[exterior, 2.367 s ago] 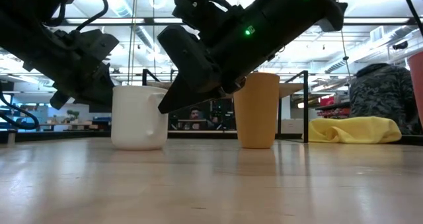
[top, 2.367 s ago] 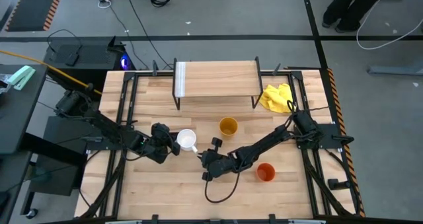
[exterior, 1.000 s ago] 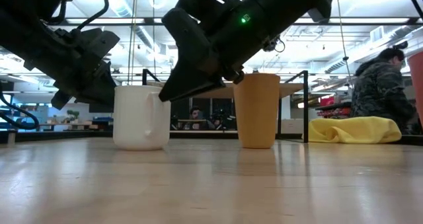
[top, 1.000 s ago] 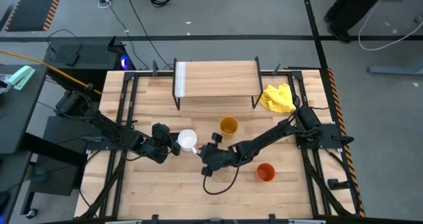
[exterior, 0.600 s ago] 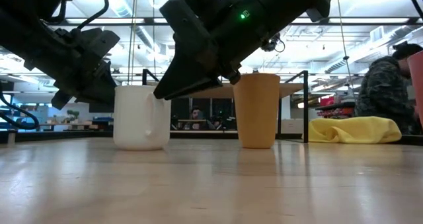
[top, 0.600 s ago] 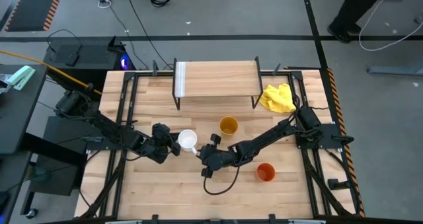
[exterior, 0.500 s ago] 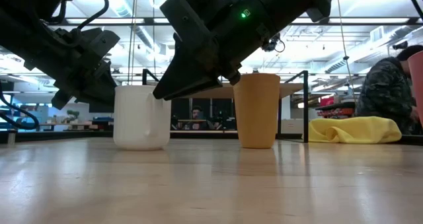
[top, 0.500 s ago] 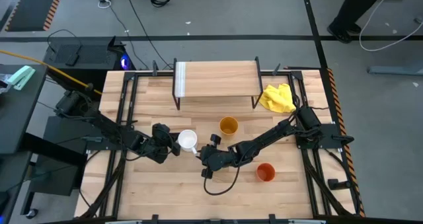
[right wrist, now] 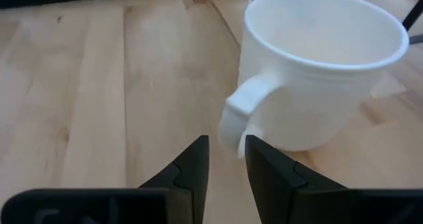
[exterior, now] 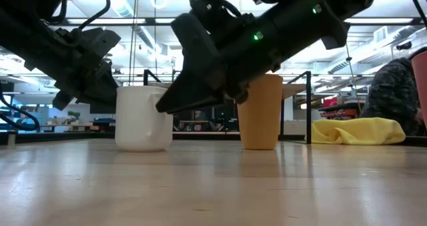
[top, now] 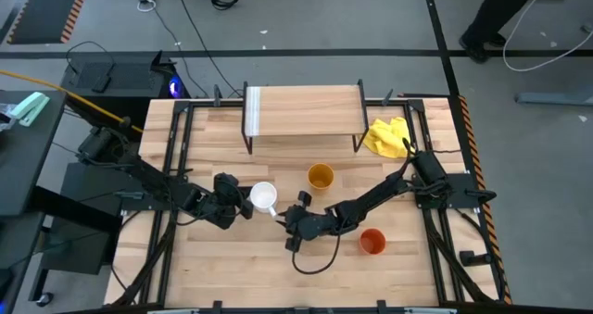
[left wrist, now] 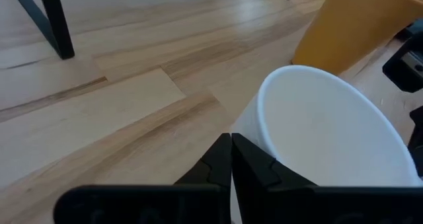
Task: Stack small to large cups/mugs on shelf
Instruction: Put the white mug on the shelf
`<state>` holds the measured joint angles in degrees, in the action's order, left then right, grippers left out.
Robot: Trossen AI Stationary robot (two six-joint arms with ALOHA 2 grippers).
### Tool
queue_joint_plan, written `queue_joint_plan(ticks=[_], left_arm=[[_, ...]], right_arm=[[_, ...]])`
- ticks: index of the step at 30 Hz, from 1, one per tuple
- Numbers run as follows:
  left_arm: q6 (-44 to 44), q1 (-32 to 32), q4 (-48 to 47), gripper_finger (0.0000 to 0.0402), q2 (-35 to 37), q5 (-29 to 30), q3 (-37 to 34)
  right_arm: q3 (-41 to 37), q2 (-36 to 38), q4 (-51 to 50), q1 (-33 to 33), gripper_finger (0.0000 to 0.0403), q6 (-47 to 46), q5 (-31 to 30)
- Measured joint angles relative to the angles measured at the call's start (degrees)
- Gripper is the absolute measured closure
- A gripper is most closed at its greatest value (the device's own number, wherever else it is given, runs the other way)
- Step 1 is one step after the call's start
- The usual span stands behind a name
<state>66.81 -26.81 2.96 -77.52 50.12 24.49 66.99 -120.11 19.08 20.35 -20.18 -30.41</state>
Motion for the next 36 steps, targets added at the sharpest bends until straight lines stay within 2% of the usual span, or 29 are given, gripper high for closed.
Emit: queue_joint_plan(ticks=[15, 23, 36], left_arm=[[-0.05, 0.02, 0.20, 0.0383, 0.00, -0.49, 0.00], [-0.07, 0.02, 0.26, 0.0382, 0.00, -0.58, 0.00], [-0.09, 0.00, 0.28, 0.0382, 0.00, -0.56, 0.00]], right_arm=[[0.17, 0.00, -1.12, -0.73, 0.0296, 1.19, -0.83], [0.19, 0.00, 1.95, -0.71, 0.0296, 2.35, 2.32], [0.20, 0.00, 2.42, -1.17, 0.0296, 2.76, 3.87]])
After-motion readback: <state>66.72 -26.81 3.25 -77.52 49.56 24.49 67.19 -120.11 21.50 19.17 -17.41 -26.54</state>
